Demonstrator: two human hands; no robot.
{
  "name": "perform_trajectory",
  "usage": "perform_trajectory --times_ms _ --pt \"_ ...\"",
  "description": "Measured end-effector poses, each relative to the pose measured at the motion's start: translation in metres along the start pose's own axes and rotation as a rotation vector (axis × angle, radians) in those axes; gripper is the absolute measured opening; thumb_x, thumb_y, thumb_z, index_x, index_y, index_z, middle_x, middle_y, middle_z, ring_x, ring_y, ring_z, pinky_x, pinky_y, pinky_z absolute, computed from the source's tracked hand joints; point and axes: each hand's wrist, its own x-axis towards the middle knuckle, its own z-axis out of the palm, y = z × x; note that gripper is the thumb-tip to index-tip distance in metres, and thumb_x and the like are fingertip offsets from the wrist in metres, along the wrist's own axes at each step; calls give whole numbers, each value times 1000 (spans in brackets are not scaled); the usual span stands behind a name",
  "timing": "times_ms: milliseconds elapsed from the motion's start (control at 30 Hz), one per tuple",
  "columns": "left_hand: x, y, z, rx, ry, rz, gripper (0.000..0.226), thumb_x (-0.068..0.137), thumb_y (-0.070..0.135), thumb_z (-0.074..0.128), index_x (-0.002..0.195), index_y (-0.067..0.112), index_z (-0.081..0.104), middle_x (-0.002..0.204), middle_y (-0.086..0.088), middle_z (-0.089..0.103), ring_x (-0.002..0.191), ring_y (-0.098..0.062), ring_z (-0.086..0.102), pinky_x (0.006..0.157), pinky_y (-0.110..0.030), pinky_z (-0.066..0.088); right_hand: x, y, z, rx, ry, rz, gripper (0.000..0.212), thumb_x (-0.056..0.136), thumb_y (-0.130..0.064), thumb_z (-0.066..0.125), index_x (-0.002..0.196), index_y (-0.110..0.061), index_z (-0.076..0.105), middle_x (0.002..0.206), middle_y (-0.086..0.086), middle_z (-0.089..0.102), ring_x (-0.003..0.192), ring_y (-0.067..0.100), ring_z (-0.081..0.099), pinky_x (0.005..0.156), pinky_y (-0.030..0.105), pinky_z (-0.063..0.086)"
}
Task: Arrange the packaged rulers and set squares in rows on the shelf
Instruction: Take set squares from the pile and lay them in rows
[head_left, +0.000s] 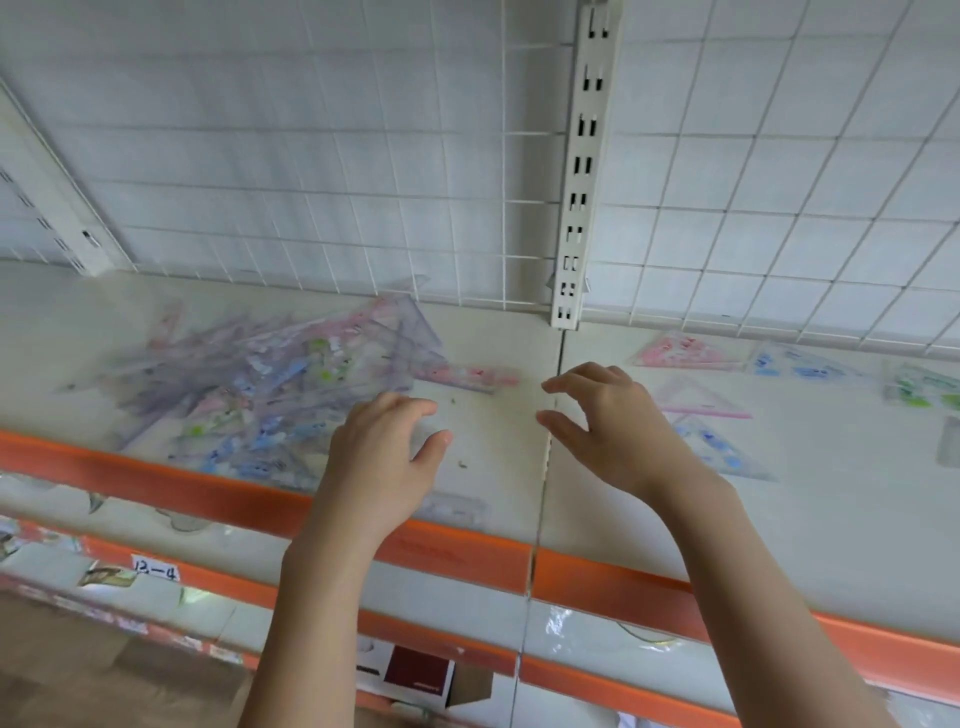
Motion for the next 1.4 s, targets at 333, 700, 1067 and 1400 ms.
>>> perform_trajectory --times_ms 333,700,1067,1400 --pt "75 -59 -21 201 -87 114 33 94 25 50 125 16 56 127 -6 54 119 -27 48 95 -39 41 35 -39 34 -55 -33 63 40 93 -38 51 130 -22 53 125 -1 54 115 22 47 97 33 38" --pt "173 -67 -20 486 -457 235 51 86 3 44 133 23 44 142 -2 41 126 -24 41 100 -33 32 32 -34 34 -44 3 163 38 93 -38 52 128 -23 55 125 -4 55 109 19 48 93 30 39" --pt "179 -76 -18 458 -508 355 48 82 14 55 128 23 45 97 6 45 105 -18 46 91 -34 31 88 -51 24 -44 -37 67 39 93 -39 52 128 -20 55 123 -1 56 118 20 48 100 34 39" --pt "180 -91 -15 492 -418 435 33 86 23 55 118 20 60 127 2 49 119 -18 44 94 -35 30 111 -50 31 -58 -72 60 37 93 -38 52 126 -21 56 125 -1 55 104 20 55 95 34 42"
